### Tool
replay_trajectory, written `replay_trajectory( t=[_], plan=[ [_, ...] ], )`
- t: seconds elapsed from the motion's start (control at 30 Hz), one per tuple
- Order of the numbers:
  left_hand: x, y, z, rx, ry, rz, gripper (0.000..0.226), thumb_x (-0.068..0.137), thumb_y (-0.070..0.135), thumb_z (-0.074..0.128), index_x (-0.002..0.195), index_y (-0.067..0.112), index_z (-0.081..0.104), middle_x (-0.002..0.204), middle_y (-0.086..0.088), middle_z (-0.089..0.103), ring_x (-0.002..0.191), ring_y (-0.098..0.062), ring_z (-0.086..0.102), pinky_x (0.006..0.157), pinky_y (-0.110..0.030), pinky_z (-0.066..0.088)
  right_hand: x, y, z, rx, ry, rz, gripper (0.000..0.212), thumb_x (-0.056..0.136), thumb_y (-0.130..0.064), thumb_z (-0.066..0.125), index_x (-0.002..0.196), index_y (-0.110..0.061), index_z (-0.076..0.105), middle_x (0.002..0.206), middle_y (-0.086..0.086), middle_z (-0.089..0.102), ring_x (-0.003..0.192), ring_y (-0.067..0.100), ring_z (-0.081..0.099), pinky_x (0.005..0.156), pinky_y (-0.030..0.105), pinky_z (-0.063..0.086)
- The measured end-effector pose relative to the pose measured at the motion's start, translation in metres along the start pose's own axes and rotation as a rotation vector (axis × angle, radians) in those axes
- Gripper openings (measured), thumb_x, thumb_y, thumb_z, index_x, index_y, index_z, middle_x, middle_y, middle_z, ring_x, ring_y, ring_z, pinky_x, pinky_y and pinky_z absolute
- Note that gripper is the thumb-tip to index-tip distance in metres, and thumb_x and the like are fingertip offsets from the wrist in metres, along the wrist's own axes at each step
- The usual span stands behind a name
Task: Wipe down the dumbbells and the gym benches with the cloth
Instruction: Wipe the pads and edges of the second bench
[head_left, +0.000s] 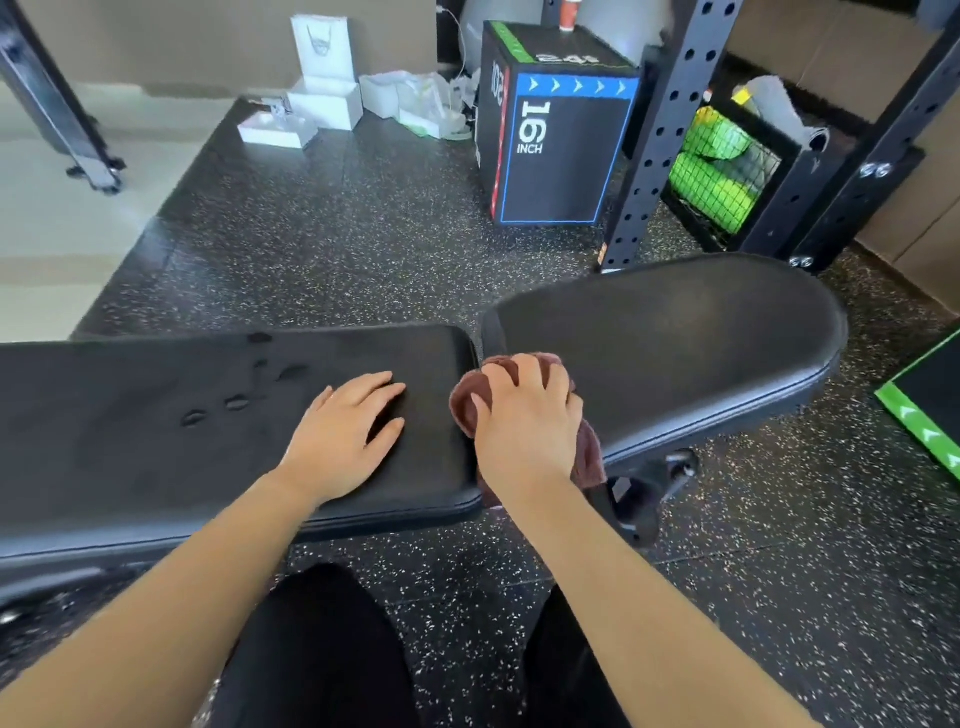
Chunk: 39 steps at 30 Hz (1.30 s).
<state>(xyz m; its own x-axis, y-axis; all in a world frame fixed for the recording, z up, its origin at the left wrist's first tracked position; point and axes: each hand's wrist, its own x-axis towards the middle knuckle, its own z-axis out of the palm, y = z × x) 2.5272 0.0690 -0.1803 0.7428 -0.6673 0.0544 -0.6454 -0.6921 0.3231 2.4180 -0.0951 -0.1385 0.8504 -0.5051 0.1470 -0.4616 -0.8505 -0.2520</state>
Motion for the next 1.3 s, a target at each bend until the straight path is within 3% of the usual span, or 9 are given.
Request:
replay_trajectory(
  t=[0.23,0.43,0.7,0.9,1.03,1.17,1.3],
  plan=[
    [-0.006,-0.03,-0.004,-0.004,0.071,-0.091,0.048,0.093,0.043,0.043,0.138,0.029,0.04,0.149,0.007,0.035,0.138,-0.014,0.028,0.114,-0.045,0.017,0.007,-0.045,0.033,0.169,-0.083,-0.028,0.037,0.096,-0.04,0.041,0.132,-0.031,0.044,0.142,0.001,0.035,0.127,0.032,0.028,0.101,0.049,0.029],
    [-0.006,-0.033,-0.003,-0.035,0.154,-0.093,0.045,0.091,0.038,0.048,0.134,0.023,0.048,0.144,0.004,0.043,0.133,-0.017,0.037,0.113,-0.042,0.024,0.051,-0.065,0.049,0.239,-0.075,0.074,0.04,0.097,-0.038,0.04,0.135,-0.026,0.042,0.145,0.005,0.032,0.129,0.034,0.026,0.101,0.052,0.029],
    [-0.008,-0.038,0.001,-0.042,0.152,-0.092,0.048,0.091,0.041,0.043,0.136,0.024,0.044,0.146,0.007,0.039,0.135,-0.012,0.032,0.116,-0.041,0.018,0.026,-0.052,0.053,0.192,-0.074,-0.068,0.05,0.09,-0.045,0.05,0.137,-0.027,0.041,0.143,0.004,0.036,0.125,0.035,0.032,0.101,0.048,0.034],
    [-0.011,-0.033,-0.004,-0.053,0.104,-0.121,0.047,0.093,0.039,0.042,0.138,0.027,0.041,0.149,0.01,0.034,0.138,-0.008,0.026,0.116,-0.032,0.007,0.058,-0.06,0.052,0.247,-0.115,0.044,0.045,0.093,-0.042,0.048,0.135,-0.027,0.043,0.146,0.003,0.033,0.13,0.033,0.028,0.104,0.048,0.034],
    [-0.008,-0.034,-0.006,-0.064,0.137,-0.133,0.045,0.088,0.04,0.047,0.131,0.026,0.049,0.143,0.009,0.042,0.131,-0.012,0.037,0.115,-0.036,0.017,0.1,-0.064,0.06,0.274,-0.108,0.037,0.044,0.093,-0.042,0.047,0.134,-0.027,0.044,0.146,0.004,0.033,0.129,0.034,0.028,0.105,0.049,0.033],
    [-0.005,-0.038,0.0,-0.028,0.171,-0.117,0.051,0.081,0.048,0.039,0.126,0.03,0.051,0.139,0.012,0.045,0.128,-0.013,0.04,0.108,-0.035,0.024,0.129,-0.066,0.063,0.272,-0.107,-0.016,0.044,0.092,-0.041,0.047,0.134,-0.026,0.044,0.142,0.007,0.037,0.126,0.035,0.032,0.101,0.048,0.035],
    [-0.005,-0.033,-0.008,-0.023,0.129,-0.126,0.051,0.081,0.045,0.042,0.128,0.026,0.051,0.14,0.008,0.046,0.129,-0.015,0.041,0.109,-0.038,0.026,0.085,-0.062,0.052,0.223,-0.147,-0.111,0.048,0.093,-0.04,0.047,0.138,-0.026,0.039,0.144,0.007,0.034,0.127,0.035,0.031,0.102,0.047,0.032]
  ],
)
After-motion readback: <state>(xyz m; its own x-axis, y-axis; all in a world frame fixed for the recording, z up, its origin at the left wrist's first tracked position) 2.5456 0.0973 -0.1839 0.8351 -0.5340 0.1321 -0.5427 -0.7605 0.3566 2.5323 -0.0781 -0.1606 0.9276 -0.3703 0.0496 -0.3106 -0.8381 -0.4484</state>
